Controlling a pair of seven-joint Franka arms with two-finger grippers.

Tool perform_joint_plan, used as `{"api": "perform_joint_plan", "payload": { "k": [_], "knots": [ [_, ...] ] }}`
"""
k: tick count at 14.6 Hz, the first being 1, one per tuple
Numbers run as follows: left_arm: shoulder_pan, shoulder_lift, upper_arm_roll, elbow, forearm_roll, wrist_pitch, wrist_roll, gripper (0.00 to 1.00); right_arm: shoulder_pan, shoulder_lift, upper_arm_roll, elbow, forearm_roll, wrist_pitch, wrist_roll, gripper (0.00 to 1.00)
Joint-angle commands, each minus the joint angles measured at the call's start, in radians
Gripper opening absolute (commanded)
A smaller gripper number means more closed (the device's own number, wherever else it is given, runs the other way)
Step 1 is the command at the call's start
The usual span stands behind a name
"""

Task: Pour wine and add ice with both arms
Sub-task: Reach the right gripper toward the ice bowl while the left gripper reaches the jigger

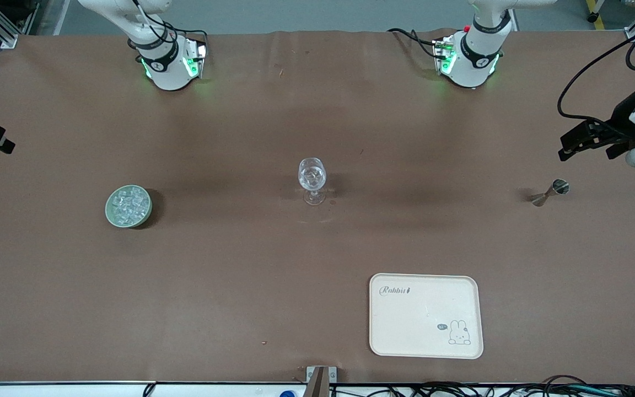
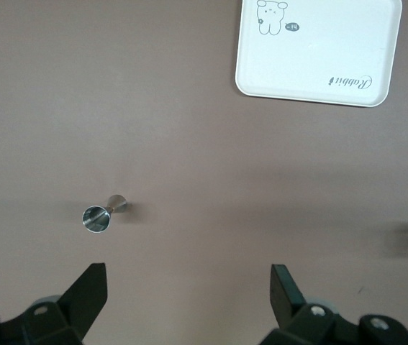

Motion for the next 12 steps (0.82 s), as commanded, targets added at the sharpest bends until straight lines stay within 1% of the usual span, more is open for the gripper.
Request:
{"api": "perform_joint_plan", "payload": {
  "k": [1, 7, 8, 9, 10, 12],
  "knots": [
    [0.002, -0.022, -0.006, -0.013, 0.021, -0.009, -0.013, 1.00, -0.006, 0.006, 0.000, 0.012, 0.022, -0.010, -0.011, 1.00],
    [-0.001, -0.014, 0.002, -0.007, 0.021, -0.009, -0.014, 1.00, -0.006, 0.006, 0.000, 0.012, 0.022, -0.017, -0.011, 1.00],
    [0.002, -0.008, 0.009, -0.006, 0.020, -0.008, -0.017, 1.00, -0.006, 0.006, 0.000, 0.012, 0.022, -0.018, -0.011, 1.00],
    [-0.001, -0.005, 0.041, -0.006, 0.015, -0.006, -0.023, 1.00, -0.006, 0.005, 0.000, 0.006, 0.022, -0.020, -0.011, 1.00],
    [-0.004, 0.001, 0.069, -0.006, 0.007, -0.006, -0.057, 0.98, -0.006, 0.005, 0.000, 0.000, 0.022, -0.018, -0.012, 1.00],
    [-0.001, 0.032, 0.087, 0.004, 0.006, -0.006, -0.216, 1.00, -0.008, 0.003, -0.001, -0.019, 0.022, -0.018, -0.015, 1.00]
  ]
}}
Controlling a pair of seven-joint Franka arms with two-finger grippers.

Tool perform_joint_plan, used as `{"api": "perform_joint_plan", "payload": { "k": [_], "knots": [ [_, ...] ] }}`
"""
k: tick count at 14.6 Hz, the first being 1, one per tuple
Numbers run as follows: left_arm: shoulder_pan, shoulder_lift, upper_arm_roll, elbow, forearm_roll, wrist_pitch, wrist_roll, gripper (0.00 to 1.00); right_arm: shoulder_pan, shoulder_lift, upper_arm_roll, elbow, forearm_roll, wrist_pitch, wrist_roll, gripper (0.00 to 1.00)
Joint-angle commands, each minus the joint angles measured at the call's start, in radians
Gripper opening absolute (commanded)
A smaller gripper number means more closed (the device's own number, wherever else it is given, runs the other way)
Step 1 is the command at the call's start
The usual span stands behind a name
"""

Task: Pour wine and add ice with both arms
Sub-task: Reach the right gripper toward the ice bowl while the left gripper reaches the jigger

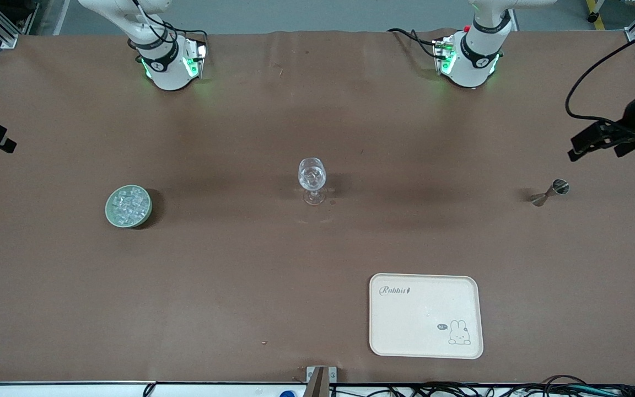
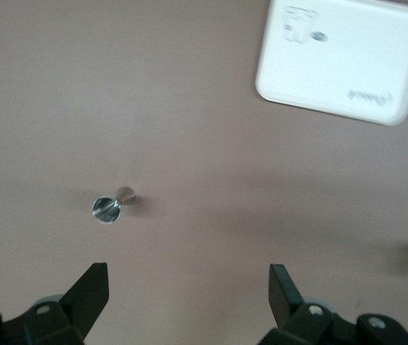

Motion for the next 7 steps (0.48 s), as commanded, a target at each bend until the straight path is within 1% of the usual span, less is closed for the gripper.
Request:
{"api": "perform_joint_plan", "payload": {
  "k": [1, 2, 4, 5, 7],
  "knots": [
    [-0.003, 0.044, 0.034, 0.012, 0.004, -0.002, -0.172, 1.00, -0.009, 0.000, -0.001, -0.030, 0.022, -0.003, -0.015, 1.00],
    [-0.005, 0.071, 0.060, 0.017, -0.010, 0.002, -0.200, 1.00, -0.008, -0.005, -0.001, -0.040, 0.022, -0.005, -0.015, 1.00],
    [-0.009, 0.133, 0.135, 0.017, -0.053, 0.004, -0.234, 1.00, -0.008, -0.010, -0.001, -0.058, 0.022, -0.007, -0.015, 1.00],
    [-0.009, 0.165, 0.183, 0.017, -0.123, 0.010, -0.264, 1.00, -0.006, -0.016, -0.001, -0.075, 0.022, -0.007, -0.015, 1.00],
    [-0.009, 0.249, 0.309, 0.017, -0.293, 0.032, -0.288, 1.00, -0.006, -0.028, -0.001, -0.096, 0.020, -0.007, -0.015, 1.00]
  ]
}}
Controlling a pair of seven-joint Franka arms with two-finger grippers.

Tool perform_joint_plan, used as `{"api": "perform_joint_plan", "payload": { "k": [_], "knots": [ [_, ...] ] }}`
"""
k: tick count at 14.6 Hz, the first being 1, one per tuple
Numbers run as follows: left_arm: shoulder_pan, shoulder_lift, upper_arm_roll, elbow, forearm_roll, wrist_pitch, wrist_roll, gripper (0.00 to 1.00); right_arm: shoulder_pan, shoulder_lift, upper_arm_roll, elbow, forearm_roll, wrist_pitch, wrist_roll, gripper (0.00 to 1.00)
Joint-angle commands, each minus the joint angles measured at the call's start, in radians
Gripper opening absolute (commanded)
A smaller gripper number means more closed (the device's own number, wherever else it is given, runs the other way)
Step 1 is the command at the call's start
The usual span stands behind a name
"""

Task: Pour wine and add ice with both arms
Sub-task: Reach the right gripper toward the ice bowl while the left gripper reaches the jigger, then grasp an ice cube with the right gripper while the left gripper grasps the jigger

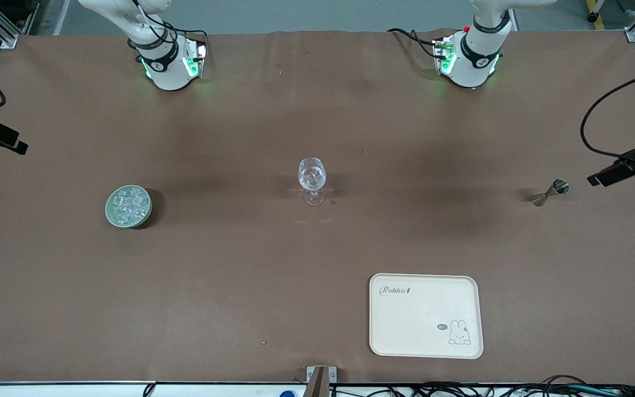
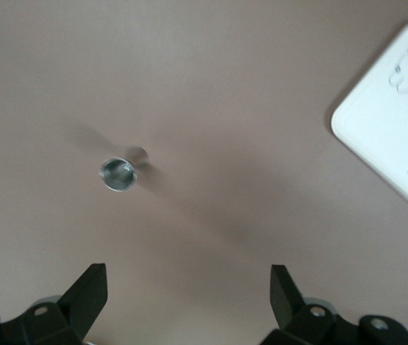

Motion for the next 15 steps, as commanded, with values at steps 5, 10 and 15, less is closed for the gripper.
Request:
{"api": "perform_joint_plan", "payload": {
  "k": [5, 10, 15],
  "knots": [
    [0.000, 0.356, 0.299, 0.121, -0.391, 0.037, -0.050, 1.00, -0.006, -0.036, -0.001, -0.218, 0.014, 0.136, -0.015, 1.00],
    [0.014, 0.486, 0.380, 0.128, -0.526, -0.035, -0.050, 1.00, 0.008, -0.038, 0.001, -0.462, -0.001, 0.337, -0.017, 1.00],
    [0.037, 0.590, 0.424, 0.126, -0.580, -0.100, 0.075, 1.00, 0.031, -0.033, 0.002, -0.678, -0.018, 0.595, -0.017, 1.00]
  ]
}}
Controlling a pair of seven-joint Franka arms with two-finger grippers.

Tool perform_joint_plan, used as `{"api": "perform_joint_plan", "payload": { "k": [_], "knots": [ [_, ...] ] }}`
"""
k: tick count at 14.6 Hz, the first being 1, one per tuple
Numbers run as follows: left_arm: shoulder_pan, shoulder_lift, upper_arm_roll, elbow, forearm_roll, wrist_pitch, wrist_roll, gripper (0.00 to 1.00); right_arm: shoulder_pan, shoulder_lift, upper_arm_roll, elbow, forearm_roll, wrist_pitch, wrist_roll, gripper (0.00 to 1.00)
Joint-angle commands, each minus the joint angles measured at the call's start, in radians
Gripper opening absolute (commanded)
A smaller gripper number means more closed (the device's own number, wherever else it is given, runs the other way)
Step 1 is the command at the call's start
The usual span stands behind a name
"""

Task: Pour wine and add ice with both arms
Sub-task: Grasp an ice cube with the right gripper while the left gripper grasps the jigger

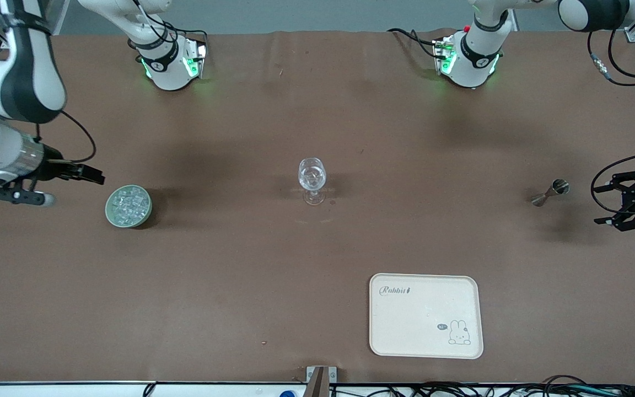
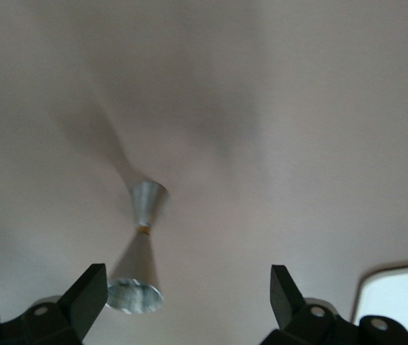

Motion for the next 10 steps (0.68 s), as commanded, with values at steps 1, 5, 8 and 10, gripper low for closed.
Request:
{"api": "perform_joint_plan", "payload": {
  "k": [1, 5, 8, 10],
  "knots": [
    [0.008, 0.060, 0.017, 0.032, -0.033, -0.036, 0.027, 1.00, 0.013, -0.032, 0.000, -0.116, -0.013, 0.114, -0.004, 1.00],
    [0.028, 0.087, 0.016, 0.004, -0.071, -0.077, 0.056, 1.00, 0.031, 0.023, 0.000, -0.213, -0.013, 0.298, -0.003, 0.99],
    [0.036, 0.135, 0.016, -0.034, -0.155, -0.136, 0.134, 1.00, 0.038, 0.081, 0.000, -0.243, -0.013, 0.379, -0.004, 0.97],
    [0.050, 0.161, 0.016, -0.042, -0.188, -0.160, 0.145, 1.00, 0.039, 0.108, -0.002, -0.265, -0.013, 0.430, -0.005, 0.93]
  ]
}}
